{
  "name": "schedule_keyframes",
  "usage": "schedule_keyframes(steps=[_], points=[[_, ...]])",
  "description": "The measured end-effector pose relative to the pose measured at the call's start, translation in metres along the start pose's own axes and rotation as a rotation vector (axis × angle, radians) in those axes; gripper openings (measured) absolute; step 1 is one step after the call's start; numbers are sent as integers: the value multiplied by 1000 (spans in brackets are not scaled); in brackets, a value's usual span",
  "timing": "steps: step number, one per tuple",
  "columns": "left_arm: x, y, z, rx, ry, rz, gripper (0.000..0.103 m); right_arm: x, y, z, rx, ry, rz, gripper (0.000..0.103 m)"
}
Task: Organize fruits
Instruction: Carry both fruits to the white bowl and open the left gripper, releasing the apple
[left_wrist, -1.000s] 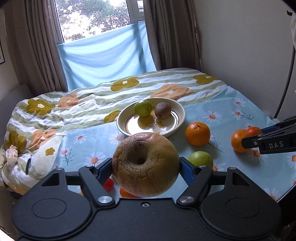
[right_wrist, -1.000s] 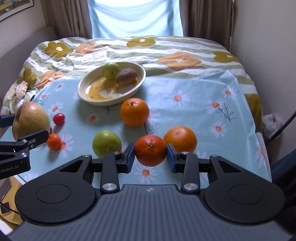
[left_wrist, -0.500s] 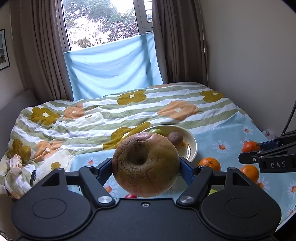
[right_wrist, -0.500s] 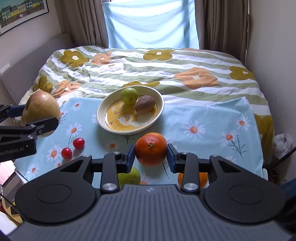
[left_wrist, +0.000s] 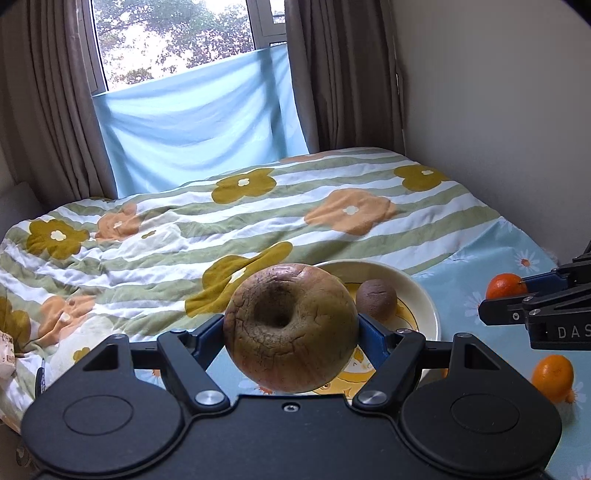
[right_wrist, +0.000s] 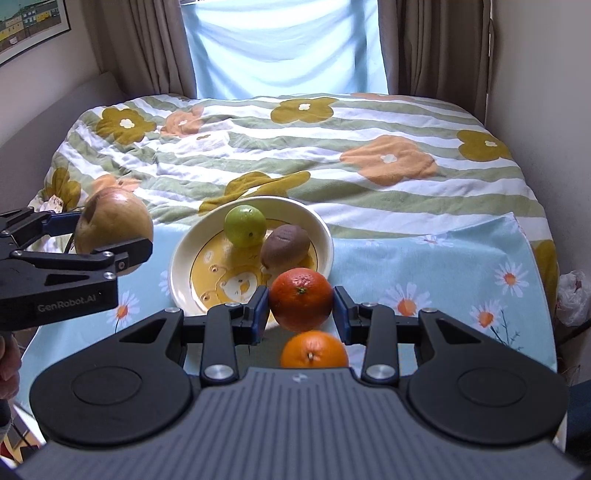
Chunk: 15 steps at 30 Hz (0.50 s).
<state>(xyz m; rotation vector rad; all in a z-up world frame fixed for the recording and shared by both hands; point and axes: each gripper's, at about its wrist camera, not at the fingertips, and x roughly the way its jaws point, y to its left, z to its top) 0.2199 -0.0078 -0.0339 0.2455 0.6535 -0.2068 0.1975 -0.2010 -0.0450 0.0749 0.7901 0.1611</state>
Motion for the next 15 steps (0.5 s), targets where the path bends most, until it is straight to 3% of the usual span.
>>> schedule_keyframes(steps=[15], points=[[91, -4, -5, 93, 110, -35, 79, 68, 2, 23, 20, 45, -30, 51]])
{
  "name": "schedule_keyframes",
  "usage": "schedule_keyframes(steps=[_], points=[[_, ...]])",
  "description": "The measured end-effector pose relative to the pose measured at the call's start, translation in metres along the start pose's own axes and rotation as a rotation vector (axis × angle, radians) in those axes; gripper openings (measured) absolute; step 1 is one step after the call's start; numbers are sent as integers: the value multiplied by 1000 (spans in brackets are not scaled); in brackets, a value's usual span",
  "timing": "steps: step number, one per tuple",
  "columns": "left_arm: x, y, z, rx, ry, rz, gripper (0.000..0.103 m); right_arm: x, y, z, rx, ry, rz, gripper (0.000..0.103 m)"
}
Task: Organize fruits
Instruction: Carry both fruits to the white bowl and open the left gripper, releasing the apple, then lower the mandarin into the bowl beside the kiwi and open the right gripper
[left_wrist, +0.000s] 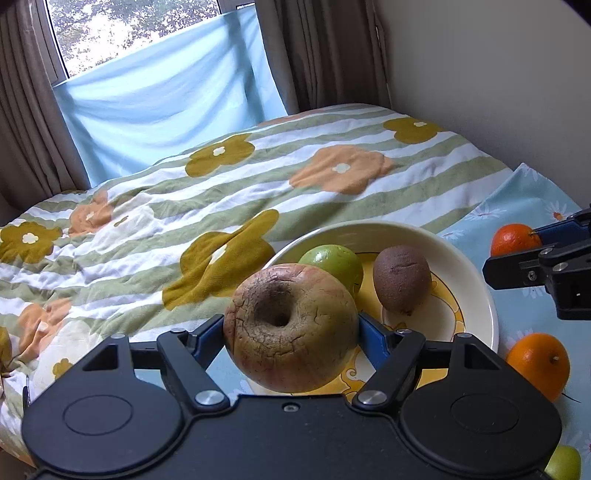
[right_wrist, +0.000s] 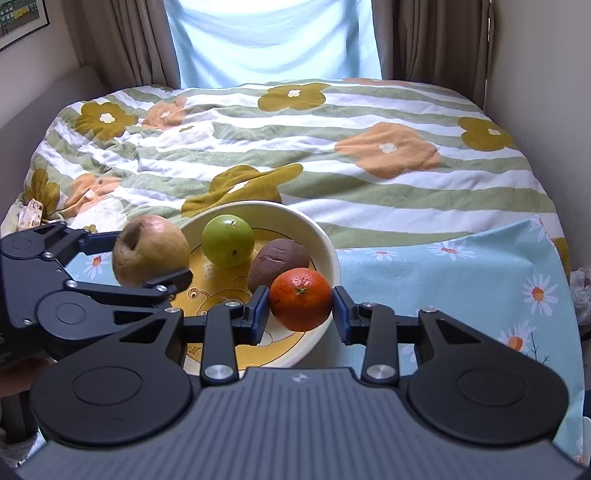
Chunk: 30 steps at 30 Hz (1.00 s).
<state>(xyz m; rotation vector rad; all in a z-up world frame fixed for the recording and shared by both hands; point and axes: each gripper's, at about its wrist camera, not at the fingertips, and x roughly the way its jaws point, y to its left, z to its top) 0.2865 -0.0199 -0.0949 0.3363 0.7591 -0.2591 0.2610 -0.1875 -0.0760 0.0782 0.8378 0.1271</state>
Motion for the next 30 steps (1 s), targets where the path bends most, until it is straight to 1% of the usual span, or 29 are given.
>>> schedule_keyframes(steps=[7, 11, 12, 13, 14, 15, 17, 21, 30], points=[[18, -2, -1, -3, 17, -2, 80, 9, -2, 3, -9, 10, -21, 51], [25, -1, 1, -23, 32, -21, 80, 10, -7, 4, 1, 12, -28, 51], [25, -1, 2, -26, 28, -27, 82, 11, -8, 5, 2, 12, -29, 51], [23, 0, 2, -27, 16, -27, 85, 11, -9, 6, 3, 12, -29, 51], [20, 0, 3, -28, 5, -25, 93, 10, -10, 6, 3, 12, -29, 51], [16, 1, 4, -30, -10, -21, 98, 10, -10, 7, 3, 11, -29, 51], [7, 2, 5, -35, -26, -24, 98, 9, -12, 8, 3, 11, -26, 51], [-5, 10, 2, -46, -20, -18, 98, 8, -11, 10, -5, 11, -23, 51], [-33, 37, -23, -109, 1, 25, 98, 21, 6, 11, -52, 34, 0, 51]])
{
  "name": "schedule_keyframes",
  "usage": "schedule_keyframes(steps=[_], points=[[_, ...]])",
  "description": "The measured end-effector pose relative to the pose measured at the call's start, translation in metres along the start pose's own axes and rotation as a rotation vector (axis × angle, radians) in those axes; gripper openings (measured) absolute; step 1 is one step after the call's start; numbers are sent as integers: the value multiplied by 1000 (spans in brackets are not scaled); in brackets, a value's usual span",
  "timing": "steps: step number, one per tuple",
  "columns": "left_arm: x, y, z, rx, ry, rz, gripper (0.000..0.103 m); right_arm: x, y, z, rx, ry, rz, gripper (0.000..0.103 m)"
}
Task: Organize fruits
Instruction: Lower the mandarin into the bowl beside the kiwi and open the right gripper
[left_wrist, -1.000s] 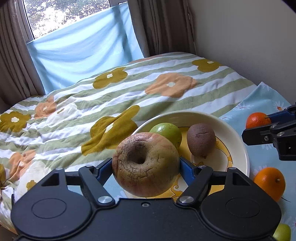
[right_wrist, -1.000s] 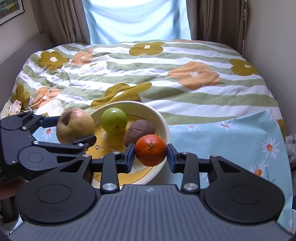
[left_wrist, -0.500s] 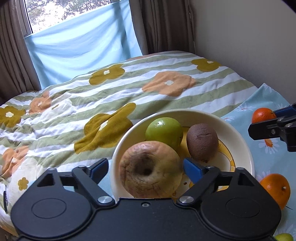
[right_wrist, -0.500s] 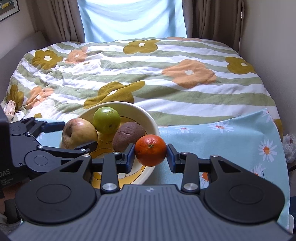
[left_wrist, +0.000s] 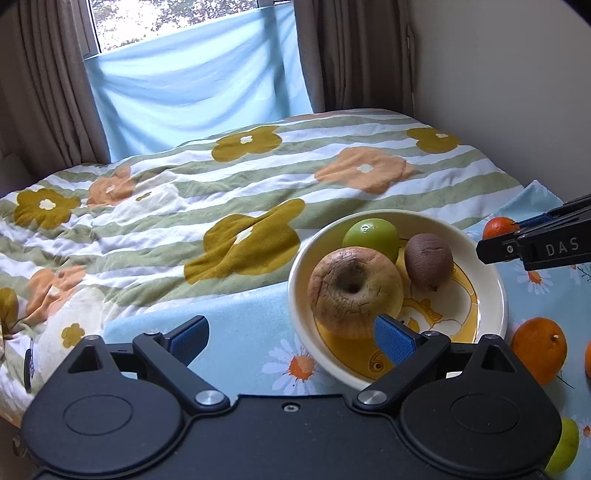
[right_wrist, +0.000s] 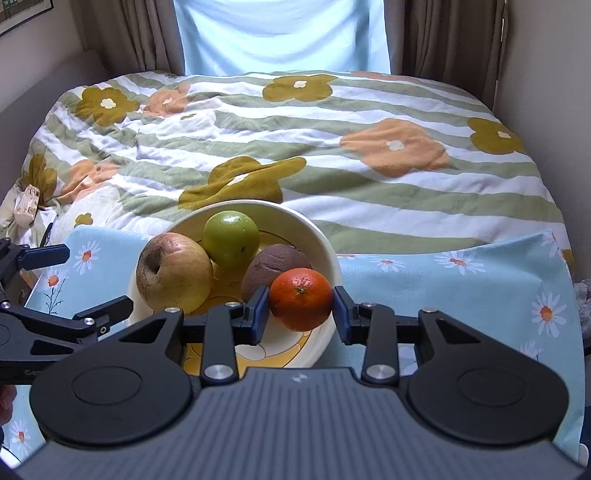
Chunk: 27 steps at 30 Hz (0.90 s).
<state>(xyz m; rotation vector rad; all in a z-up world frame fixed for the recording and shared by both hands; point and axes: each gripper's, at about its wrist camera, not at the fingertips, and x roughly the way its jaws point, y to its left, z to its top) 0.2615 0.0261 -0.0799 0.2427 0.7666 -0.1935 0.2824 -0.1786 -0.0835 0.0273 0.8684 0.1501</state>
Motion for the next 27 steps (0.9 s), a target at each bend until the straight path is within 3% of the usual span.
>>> schedule_keyframes(steps=[5, 15, 17, 19, 21, 27], points=[[-10, 6, -6, -19, -9, 12, 98, 16, 16, -7, -44, 30, 12, 51], [-8, 2, -16, 38, -27, 18, 98, 36, 29, -19, -85, 50, 24, 53], [-9, 3, -16, 33, -32, 17, 98, 34, 28, -19, -91, 42, 22, 64], [-12, 5, -16, 24, -35, 13, 98, 29, 28, -19, -95, 22, 6, 82], [-16, 6, -15, 15, -39, 12, 98, 23, 27, -18, -97, -1, -8, 89], [-37, 3, -12, 0, -66, 14, 98, -1, 22, -15, -82, -39, -18, 94]])
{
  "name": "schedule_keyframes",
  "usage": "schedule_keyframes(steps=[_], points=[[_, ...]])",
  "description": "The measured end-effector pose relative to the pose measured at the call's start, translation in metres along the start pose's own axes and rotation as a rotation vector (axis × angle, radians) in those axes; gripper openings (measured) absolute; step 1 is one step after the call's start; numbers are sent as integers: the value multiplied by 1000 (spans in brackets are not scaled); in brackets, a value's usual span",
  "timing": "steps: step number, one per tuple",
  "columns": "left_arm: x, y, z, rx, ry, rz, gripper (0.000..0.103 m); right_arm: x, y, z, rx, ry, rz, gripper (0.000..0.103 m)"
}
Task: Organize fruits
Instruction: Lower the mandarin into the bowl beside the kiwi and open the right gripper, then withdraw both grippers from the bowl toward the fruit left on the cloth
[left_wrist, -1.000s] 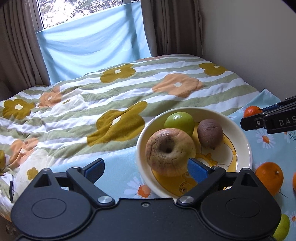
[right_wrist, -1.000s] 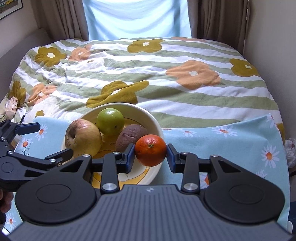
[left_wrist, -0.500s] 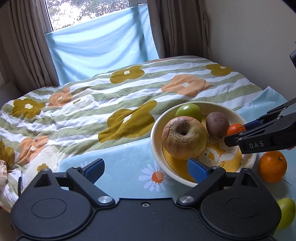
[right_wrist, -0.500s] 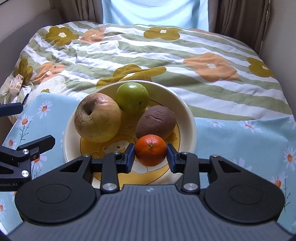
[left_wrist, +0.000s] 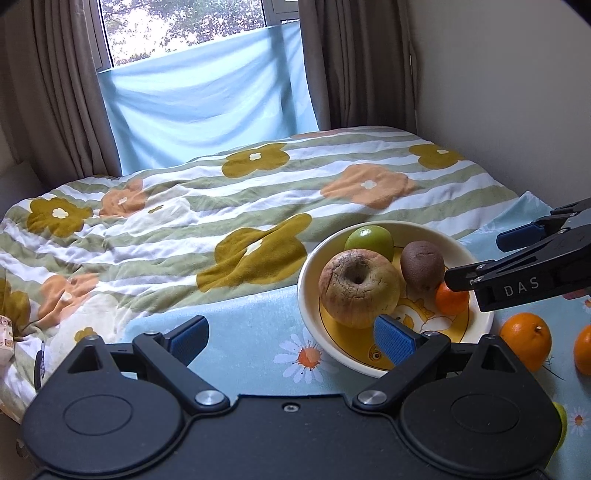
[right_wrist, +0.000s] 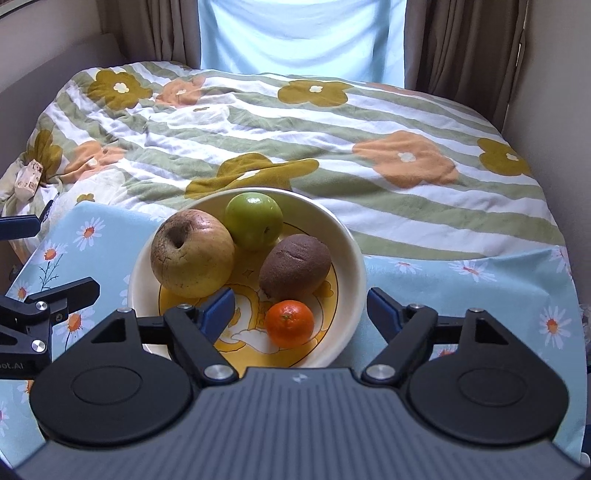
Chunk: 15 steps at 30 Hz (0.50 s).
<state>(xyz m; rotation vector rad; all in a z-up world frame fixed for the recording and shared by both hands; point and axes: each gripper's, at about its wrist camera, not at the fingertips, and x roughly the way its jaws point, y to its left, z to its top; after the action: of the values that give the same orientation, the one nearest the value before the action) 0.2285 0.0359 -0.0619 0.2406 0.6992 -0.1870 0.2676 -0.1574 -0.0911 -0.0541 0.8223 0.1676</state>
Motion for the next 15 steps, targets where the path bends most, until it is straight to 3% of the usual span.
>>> schedule_keyframes(steps=[15], points=[[-97, -20, -5, -103, -68, 69, 98, -106, -5, -17, 6, -56, 5, 94]])
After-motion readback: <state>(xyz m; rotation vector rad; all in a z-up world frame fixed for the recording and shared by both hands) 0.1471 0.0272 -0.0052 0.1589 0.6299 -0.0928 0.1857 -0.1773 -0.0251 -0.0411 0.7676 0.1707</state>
